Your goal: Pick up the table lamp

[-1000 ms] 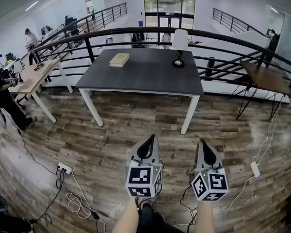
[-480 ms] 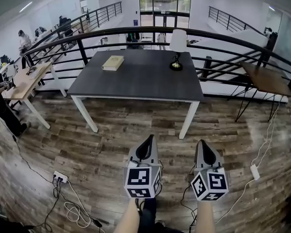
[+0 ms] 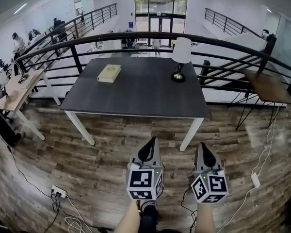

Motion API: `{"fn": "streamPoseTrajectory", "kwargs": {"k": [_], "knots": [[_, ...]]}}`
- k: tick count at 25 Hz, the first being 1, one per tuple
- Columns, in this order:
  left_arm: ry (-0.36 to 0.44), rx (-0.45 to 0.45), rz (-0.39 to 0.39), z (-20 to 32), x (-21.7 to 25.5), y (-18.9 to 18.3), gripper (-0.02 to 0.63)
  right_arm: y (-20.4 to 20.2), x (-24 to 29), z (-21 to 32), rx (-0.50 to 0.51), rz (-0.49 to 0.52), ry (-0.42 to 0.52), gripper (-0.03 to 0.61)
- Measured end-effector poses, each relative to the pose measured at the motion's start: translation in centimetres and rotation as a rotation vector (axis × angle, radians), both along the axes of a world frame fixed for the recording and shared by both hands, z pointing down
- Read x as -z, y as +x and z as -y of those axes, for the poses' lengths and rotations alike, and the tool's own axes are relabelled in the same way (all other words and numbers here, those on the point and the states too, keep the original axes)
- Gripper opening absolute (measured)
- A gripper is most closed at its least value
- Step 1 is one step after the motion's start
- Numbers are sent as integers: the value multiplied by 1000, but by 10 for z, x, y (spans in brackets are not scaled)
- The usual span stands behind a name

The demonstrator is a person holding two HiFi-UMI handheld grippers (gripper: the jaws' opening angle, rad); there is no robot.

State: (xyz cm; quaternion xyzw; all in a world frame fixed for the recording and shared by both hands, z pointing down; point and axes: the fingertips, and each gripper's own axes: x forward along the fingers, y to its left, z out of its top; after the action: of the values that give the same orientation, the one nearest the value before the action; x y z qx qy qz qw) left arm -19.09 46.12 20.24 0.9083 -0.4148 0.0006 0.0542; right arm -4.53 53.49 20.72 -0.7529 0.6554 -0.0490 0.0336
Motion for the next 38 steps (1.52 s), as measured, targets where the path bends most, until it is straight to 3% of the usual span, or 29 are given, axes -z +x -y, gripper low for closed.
{"fn": "streamPoseTrajectory", "kwargs": {"k": [14,23,38], "knots": [[-45,-36,27,98,-28,6,18,-2,-26,102,3,21,-49,-4],[-77,-18,24,158,-41,34,18,25,-39,168,49,30,-67,-4],[-94,-10,31,286,-45,135,18,125,-46,304,76,34,-78,-3]]}}
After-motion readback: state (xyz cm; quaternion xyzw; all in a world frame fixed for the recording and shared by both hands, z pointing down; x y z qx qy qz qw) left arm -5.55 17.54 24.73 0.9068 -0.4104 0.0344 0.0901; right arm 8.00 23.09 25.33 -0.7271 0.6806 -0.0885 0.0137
